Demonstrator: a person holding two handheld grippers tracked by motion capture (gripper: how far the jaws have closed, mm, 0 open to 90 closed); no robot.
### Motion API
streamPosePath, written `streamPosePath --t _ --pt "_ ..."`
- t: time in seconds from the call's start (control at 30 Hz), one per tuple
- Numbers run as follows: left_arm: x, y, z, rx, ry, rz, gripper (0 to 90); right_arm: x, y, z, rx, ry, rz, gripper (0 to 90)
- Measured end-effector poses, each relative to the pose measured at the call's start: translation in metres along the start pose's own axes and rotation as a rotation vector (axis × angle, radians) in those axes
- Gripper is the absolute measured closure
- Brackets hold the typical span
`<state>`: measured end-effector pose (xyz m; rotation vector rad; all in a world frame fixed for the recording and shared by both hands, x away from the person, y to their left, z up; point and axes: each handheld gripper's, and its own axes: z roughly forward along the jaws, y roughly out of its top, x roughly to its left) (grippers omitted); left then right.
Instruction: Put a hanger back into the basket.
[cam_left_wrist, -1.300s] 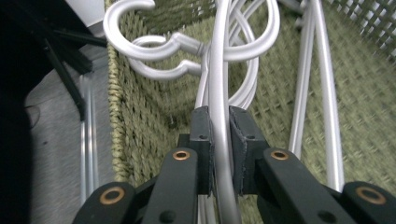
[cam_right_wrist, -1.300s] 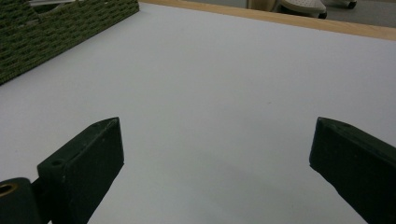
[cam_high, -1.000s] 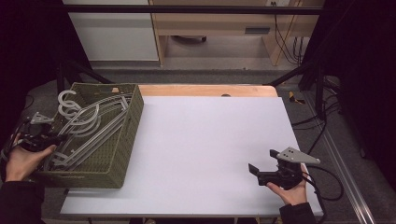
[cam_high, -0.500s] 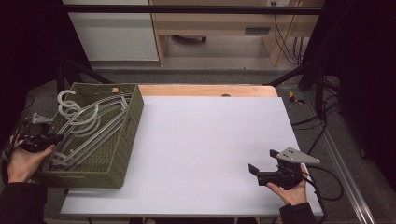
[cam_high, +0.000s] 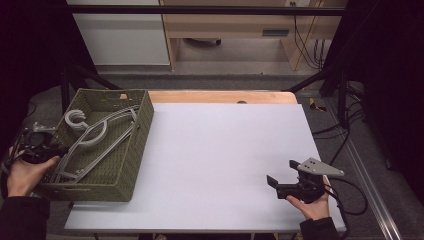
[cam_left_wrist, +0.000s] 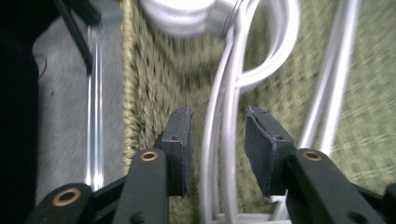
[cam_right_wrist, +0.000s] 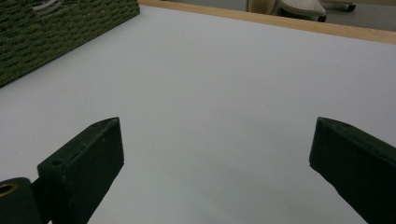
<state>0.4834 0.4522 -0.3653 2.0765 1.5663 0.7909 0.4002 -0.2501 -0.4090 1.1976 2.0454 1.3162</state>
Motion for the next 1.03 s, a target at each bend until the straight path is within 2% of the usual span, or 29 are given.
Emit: streamPosePath --t 0.1,0.23,0.4,0.53,0.6,0.73,0.87,1.03 --pt "-0.005 -0.002 -0.013 -0.100 -0.051 -0.019 54.7 0.000 0.000 0.000 -0.003 -0.001 0.004 3.3" --pt "-0.021 -0.003 -0.029 -0.235 -0.139 -0.033 48.5 0.000 0.000 -0.001 -0.015 -0.002 0.007 3.3" --pt "-0.052 -0.007 -0.047 -0.382 -0.270 -0.010 39.8 0.000 0.000 -0.002 -0.022 -0.004 0.006 3.0" --pt "-0.080 -0.011 -0.051 -0.456 -0.349 0.000 32.7 0.000 0.000 -0.003 -0.035 -0.001 0.004 2.9" --pt "-0.096 -0.014 -0.051 -0.477 -0.404 0.011 29.2 0.000 0.001 -0.004 -0.045 0.004 0.007 2.8" --pt "-0.123 -0.018 -0.048 -0.492 -0.469 0.030 19.9 0.000 0.001 -0.005 -0.058 0.003 0.008 2.7" --pt "-0.140 -0.023 -0.044 -0.504 -0.489 0.038 14.1 0.000 0.001 -0.008 -0.075 0.006 0.006 2.5" --pt "-0.147 -0.030 -0.035 -0.482 -0.508 0.053 13.1 -0.001 0.001 -0.011 -0.088 0.005 -0.002 2.1"
